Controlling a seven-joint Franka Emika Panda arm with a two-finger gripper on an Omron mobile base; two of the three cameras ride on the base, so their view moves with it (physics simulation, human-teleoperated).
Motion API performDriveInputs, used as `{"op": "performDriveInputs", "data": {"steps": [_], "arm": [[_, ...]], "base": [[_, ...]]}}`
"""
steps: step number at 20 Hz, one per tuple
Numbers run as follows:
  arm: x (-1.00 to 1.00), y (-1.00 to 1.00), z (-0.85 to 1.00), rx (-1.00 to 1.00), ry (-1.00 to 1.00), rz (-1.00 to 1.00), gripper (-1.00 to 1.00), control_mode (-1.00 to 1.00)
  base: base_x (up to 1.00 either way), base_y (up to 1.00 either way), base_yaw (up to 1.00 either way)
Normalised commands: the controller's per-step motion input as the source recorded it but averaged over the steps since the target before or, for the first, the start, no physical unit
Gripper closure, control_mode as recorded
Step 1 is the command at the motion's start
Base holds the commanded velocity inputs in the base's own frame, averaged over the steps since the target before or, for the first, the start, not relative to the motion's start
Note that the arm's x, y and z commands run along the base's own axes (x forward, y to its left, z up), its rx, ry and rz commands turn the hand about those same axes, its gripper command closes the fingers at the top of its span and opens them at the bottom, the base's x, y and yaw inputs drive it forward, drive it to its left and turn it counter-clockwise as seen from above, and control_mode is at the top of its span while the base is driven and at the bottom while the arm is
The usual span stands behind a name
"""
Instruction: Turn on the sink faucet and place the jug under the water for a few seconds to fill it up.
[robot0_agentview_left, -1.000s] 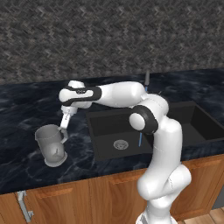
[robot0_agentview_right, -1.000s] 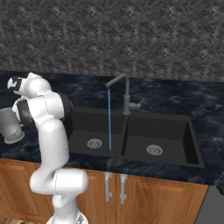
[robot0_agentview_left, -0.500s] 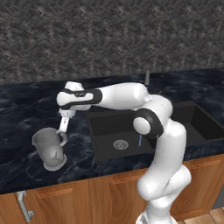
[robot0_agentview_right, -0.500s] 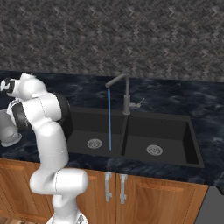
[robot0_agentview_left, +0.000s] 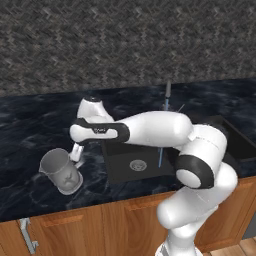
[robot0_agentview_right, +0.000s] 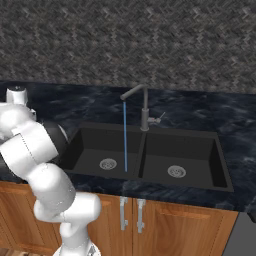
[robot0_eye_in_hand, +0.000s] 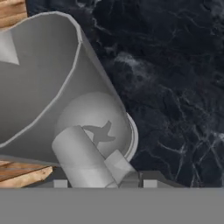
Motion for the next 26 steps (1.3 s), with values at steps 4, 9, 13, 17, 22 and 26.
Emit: {"op": "performDriveInputs", "data": {"steps": [4, 9, 13, 17, 22, 26], "arm": [[-0.01, -0.34, 0.28, 0.04, -0.33, -0.51, 1.0, -1.0], [0.02, -0.24, 0.26, 0.13, -0.28, -0.57, 1.0, -1.0], [0.18, -0.13, 0.23, 0.16, -0.24, -0.65, 1.0, -1.0], [0.26, -0.06, 0.23, 0.21, -0.22, -0.69, 1.0, -1.0], [0.21, -0.1, 0.24, 0.26, -0.16, -0.7, 1.0, -1.0], [0.04, -0.08, 0.18, 0.35, -0.1, -0.71, 1.0, -1.0]], "base": [[0.0, 0.0, 0.0], [0.0, 0.0, 0.0], [0.0, 0.0, 0.0], [0.0, 0.0, 0.0], [0.0, 0.0, 0.0], [0.0, 0.0, 0.0]]}}
